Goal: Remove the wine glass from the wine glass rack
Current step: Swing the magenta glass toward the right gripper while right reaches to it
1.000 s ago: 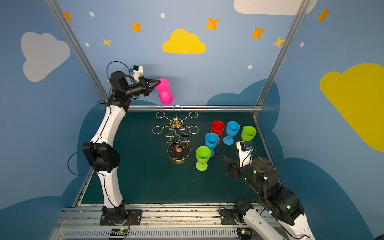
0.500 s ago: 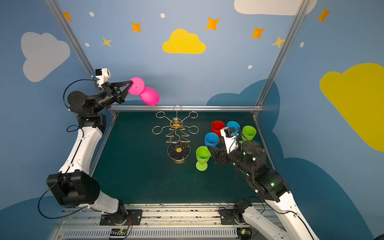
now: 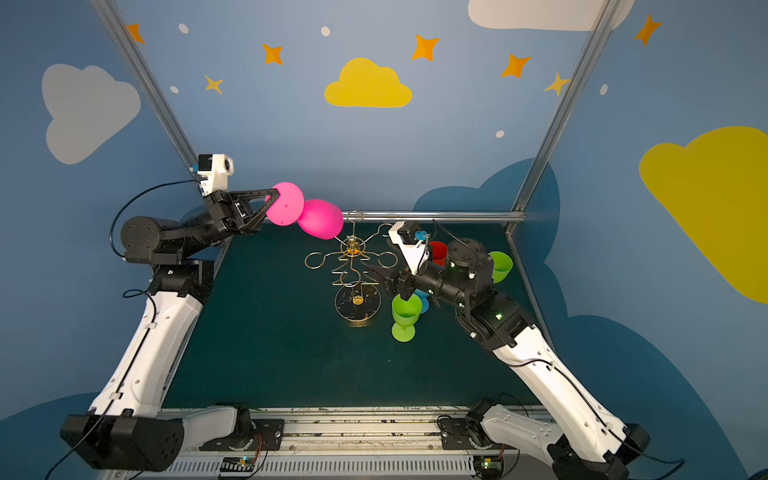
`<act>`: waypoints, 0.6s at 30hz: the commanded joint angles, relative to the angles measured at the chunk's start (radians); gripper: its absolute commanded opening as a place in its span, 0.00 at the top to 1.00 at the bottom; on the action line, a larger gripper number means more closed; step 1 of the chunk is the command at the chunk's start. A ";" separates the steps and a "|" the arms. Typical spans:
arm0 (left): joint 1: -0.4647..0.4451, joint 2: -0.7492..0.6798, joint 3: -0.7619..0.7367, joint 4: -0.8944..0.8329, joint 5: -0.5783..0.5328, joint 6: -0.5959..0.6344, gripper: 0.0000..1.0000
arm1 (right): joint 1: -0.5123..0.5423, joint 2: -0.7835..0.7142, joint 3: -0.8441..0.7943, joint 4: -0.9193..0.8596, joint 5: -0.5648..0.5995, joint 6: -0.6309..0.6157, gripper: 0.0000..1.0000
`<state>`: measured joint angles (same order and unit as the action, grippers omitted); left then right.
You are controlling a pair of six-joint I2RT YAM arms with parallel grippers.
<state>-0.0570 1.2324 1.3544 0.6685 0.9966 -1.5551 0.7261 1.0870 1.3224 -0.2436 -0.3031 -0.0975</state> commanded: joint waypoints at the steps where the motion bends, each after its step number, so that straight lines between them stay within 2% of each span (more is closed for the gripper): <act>1: -0.035 -0.020 -0.023 -0.065 0.017 0.057 0.97 | 0.008 0.026 0.028 0.116 -0.076 -0.069 0.20; 8: -0.091 -0.031 -0.052 -0.069 0.028 0.046 0.97 | 0.027 0.053 0.008 0.222 -0.143 -0.173 0.16; 18: -0.136 -0.039 -0.070 -0.065 0.030 0.040 0.97 | 0.044 0.123 0.027 0.245 -0.138 -0.202 0.14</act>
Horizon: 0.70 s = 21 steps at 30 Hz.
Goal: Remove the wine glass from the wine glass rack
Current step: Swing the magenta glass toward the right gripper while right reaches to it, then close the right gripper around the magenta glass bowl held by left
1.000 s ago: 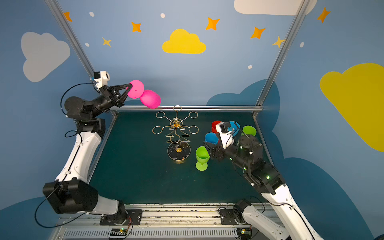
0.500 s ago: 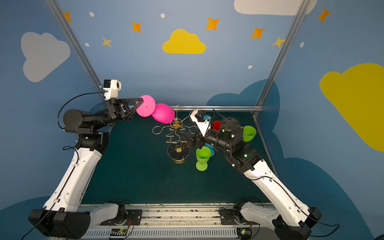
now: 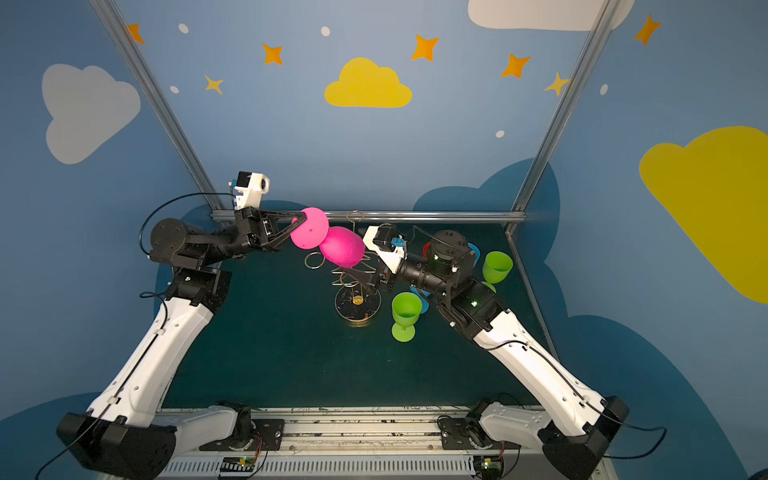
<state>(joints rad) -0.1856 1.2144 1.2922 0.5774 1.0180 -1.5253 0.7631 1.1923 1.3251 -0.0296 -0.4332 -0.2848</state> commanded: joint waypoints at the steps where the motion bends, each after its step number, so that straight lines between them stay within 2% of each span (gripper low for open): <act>1: -0.012 -0.021 -0.007 0.025 0.010 0.011 0.97 | 0.008 0.027 0.029 0.036 -0.004 -0.045 0.14; 10: -0.044 -0.011 -0.020 0.070 0.013 -0.030 0.97 | 0.036 0.113 0.065 0.057 0.016 -0.050 0.14; 18: -0.056 -0.015 -0.024 0.103 0.012 -0.061 0.97 | 0.055 0.153 0.068 0.065 0.079 -0.034 0.14; 21: -0.058 -0.015 -0.024 0.120 0.010 -0.077 0.97 | 0.058 0.153 0.069 0.052 0.089 -0.029 0.18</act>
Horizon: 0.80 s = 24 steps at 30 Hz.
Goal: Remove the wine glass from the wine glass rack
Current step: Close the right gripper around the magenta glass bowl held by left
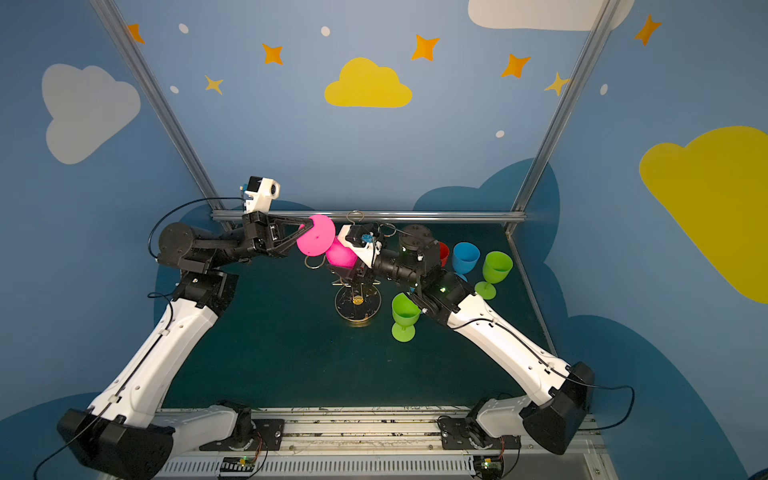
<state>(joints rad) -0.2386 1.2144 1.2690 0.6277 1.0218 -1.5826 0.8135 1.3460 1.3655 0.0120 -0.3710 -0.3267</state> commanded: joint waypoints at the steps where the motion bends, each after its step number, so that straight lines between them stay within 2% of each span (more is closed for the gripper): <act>1: -0.004 -0.014 0.001 0.070 0.006 -0.019 0.97 | 0.008 -0.003 0.029 0.003 0.032 0.012 0.21; 6: -0.005 -0.015 -0.003 0.047 0.002 0.015 0.97 | 0.014 -0.030 0.017 -0.024 0.057 0.067 0.48; 7: -0.004 -0.018 -0.003 0.024 0.000 0.037 0.94 | 0.015 -0.038 0.016 -0.035 0.070 0.081 0.52; 8: -0.004 -0.022 -0.003 -0.001 -0.003 0.062 0.87 | 0.015 -0.046 0.016 -0.051 0.082 0.092 0.56; 10: -0.003 -0.038 0.001 -0.087 -0.013 0.154 0.54 | 0.018 -0.071 0.018 -0.100 0.118 0.128 0.63; 11: -0.004 -0.046 0.003 -0.135 -0.018 0.201 0.44 | 0.019 -0.087 0.017 -0.124 0.138 0.145 0.66; 12: -0.003 -0.058 0.004 -0.189 -0.030 0.268 0.40 | 0.020 -0.103 0.017 -0.158 0.160 0.166 0.68; 17: -0.004 -0.146 -0.052 -0.400 -0.153 0.617 0.32 | 0.019 -0.214 0.011 -0.363 0.256 0.254 0.76; 20: -0.017 -0.199 -0.112 -0.446 -0.250 0.827 0.30 | 0.020 -0.266 0.019 -0.505 0.303 0.295 0.78; 24: -0.086 -0.283 -0.217 -0.448 -0.429 1.184 0.30 | 0.020 -0.303 0.045 -0.686 0.336 0.356 0.81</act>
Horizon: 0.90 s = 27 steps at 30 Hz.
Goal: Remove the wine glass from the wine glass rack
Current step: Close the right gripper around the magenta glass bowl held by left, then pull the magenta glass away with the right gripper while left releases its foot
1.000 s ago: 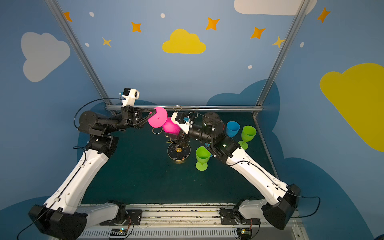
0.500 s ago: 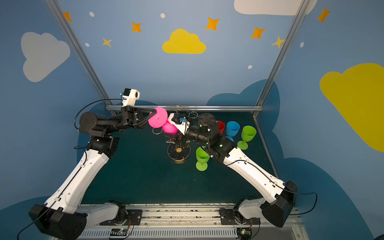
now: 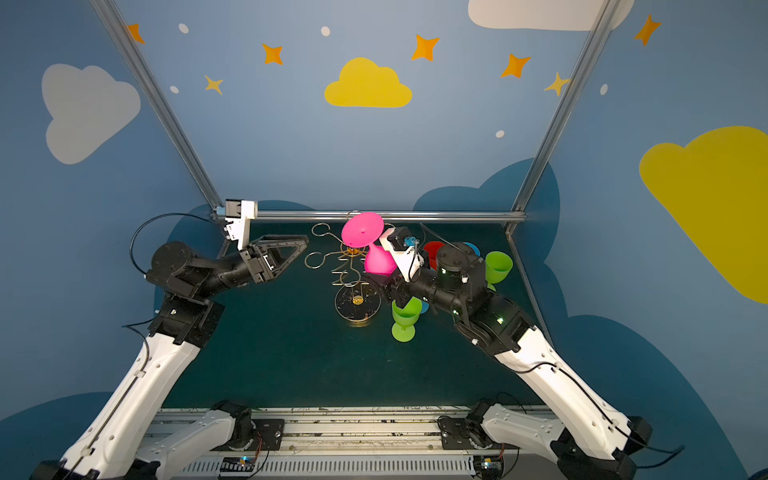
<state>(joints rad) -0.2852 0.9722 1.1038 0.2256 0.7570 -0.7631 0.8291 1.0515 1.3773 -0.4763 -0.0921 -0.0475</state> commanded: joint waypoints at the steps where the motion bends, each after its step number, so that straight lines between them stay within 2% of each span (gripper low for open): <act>1: -0.064 -0.058 -0.074 -0.042 -0.212 0.441 0.30 | 0.005 -0.010 0.040 -0.230 0.056 0.089 0.81; 6: -0.207 -0.111 -0.159 0.001 -0.357 0.862 0.35 | 0.009 -0.009 0.074 -0.347 0.040 0.128 0.85; 9: -0.271 -0.128 -0.215 0.071 -0.409 1.038 0.37 | 0.013 0.004 0.086 -0.375 0.024 0.143 0.87; 11: -0.298 -0.127 -0.228 0.095 -0.420 1.113 0.39 | 0.020 0.019 0.090 -0.386 0.013 0.147 0.89; 16: -0.345 -0.093 -0.213 0.095 -0.442 1.243 0.42 | 0.046 0.056 0.099 -0.391 -0.006 0.159 0.91; 27: -0.398 -0.024 -0.176 0.101 -0.464 1.347 0.50 | 0.131 0.123 0.096 -0.373 -0.027 0.189 0.95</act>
<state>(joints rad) -0.6754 0.9447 0.8963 0.3073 0.3119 0.5358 0.9440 1.1629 1.4437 -0.8509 -0.1017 0.1211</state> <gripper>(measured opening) 0.508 0.730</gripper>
